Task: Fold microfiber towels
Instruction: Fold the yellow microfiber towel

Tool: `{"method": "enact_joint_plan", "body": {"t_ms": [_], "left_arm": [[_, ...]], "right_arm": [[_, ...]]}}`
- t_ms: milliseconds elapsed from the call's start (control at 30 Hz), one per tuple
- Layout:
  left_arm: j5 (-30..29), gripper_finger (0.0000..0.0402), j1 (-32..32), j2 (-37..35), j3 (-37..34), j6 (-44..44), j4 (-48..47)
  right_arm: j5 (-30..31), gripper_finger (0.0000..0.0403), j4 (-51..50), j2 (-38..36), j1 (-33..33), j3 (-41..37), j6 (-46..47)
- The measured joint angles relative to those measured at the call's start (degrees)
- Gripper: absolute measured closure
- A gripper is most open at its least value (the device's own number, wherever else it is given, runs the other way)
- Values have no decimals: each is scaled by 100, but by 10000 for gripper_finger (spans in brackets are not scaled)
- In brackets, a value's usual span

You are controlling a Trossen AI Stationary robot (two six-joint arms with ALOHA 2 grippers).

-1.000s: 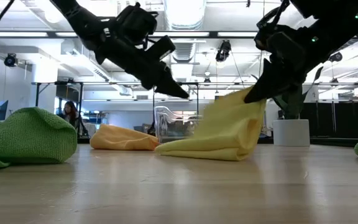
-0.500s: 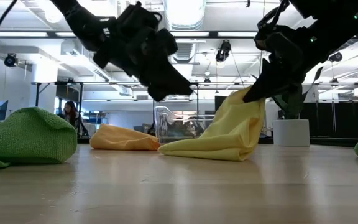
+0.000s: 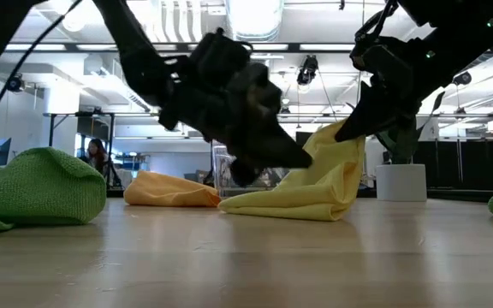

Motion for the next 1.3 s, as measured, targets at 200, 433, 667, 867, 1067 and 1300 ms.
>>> {"method": "enact_joint_plan", "body": {"t_ms": [200,433,667,867,1067,1300], "left_arm": [[-354,401,-22,228,131,-2,-176],[-673,401,-59,273,131,-4,-156],[-1372,401,-212,373,118,-195,-310],[-1543,402,-210,593,128,-430,-99],[-1569,402,-210,495,115,-482,-10],[-1877,402,-194,-158,31,-333,-439]], "right_arm": [[-1,394,-8,0,0,62,4],[-1,394,1,-9,0,278,-258],[-31,394,1,-9,0,319,-337],[-53,394,16,-9,2,355,-375],[-158,394,23,-9,2,419,-478],[-209,394,14,-9,39,510,-702]]}}
